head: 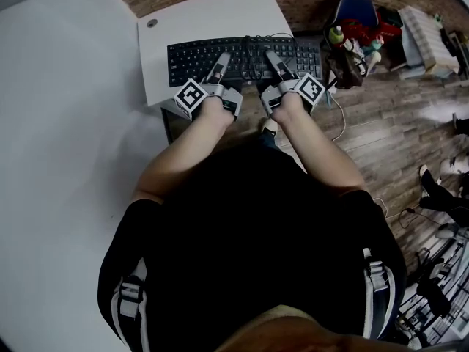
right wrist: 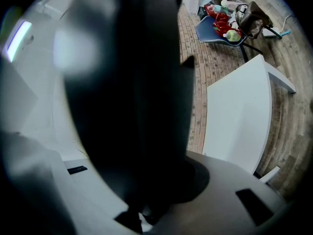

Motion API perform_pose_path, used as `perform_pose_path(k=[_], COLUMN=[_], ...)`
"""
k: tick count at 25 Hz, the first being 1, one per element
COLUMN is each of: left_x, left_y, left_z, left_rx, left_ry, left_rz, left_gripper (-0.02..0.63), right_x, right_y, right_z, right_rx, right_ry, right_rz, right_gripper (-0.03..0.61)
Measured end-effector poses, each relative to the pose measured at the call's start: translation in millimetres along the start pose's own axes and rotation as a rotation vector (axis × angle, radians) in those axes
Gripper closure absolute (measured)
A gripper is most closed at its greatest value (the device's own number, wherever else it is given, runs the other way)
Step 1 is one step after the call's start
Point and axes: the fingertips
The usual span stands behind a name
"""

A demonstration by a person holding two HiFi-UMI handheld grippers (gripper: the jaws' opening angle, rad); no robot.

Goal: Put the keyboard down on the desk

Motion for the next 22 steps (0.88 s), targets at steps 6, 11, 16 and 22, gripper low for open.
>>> perform_pose_path(k=[6, 11, 16, 22], left_x=[13, 28, 29, 43], left_y=[7, 17, 22, 39], left_z=[15, 33, 56, 75], left_rx=[-0.009, -0.006, -0.003, -0.029], left_ry=[0.014, 0.029, 0.025, 0.008], left_rz=[-0.008, -0.022, -0.026, -0.034], left_gripper=[0.534, 0.534, 0.534, 0.534], right_x=[-12, -20, -25, -33], right_y=[17, 36, 58, 79], right_z=[9, 20, 30, 47], right_rx=[0.010, 0.009, 0.020, 0.039], right_ry=[-0.009, -0.015, -0.024, -0.027], right_rz=[0.004, 0.016, 0.017, 0.017], right_gripper=[0.454, 0.454, 0.454, 0.454])
Point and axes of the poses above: the fingertips, and each gripper's own axes: z forward along the fingers, x to its left, y out of its top, and after that the axes turned 14 degrees about x, right-handed
